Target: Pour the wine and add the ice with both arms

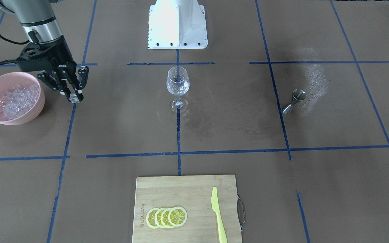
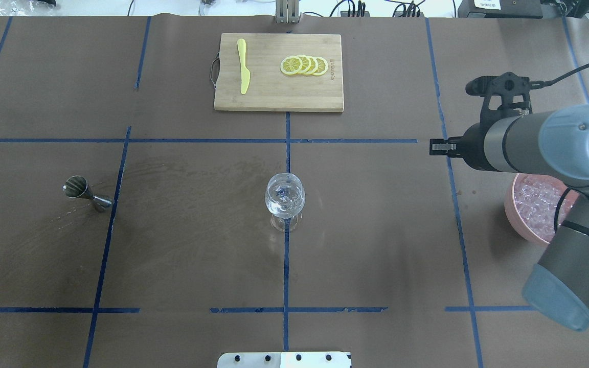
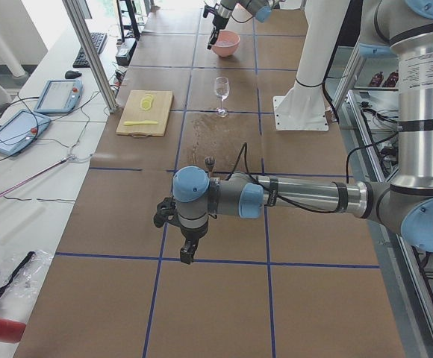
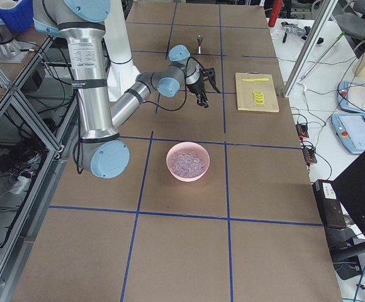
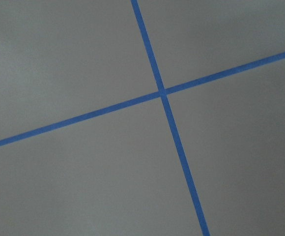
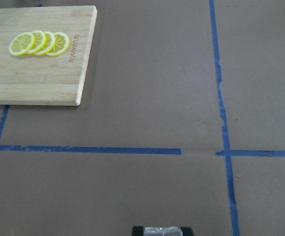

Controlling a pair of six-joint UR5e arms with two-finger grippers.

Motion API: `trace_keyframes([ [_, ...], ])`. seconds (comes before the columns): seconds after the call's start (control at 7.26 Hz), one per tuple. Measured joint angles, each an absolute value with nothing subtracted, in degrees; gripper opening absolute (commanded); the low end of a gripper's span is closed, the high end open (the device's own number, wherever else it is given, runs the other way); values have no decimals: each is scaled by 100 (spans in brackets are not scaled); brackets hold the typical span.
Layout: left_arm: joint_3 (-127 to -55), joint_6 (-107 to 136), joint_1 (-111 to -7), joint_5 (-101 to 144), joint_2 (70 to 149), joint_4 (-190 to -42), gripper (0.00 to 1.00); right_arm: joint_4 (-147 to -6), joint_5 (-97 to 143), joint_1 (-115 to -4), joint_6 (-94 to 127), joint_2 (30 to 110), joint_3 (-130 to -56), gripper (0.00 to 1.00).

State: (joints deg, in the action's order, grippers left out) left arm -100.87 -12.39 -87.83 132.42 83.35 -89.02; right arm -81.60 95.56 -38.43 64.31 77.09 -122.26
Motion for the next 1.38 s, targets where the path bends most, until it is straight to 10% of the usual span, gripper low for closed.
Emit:
trace_keyframes([
  [0.69, -10242, -1292, -8789, 13707, 8337, -8668, 100, -10373, 9114, -2868, 7337, 5088, -11992, 0],
  [1.38, -10240, -1292, -8781, 13711, 8379, -8692, 100, -10451, 8706, -2474, 7400, 4203, -11098, 2],
])
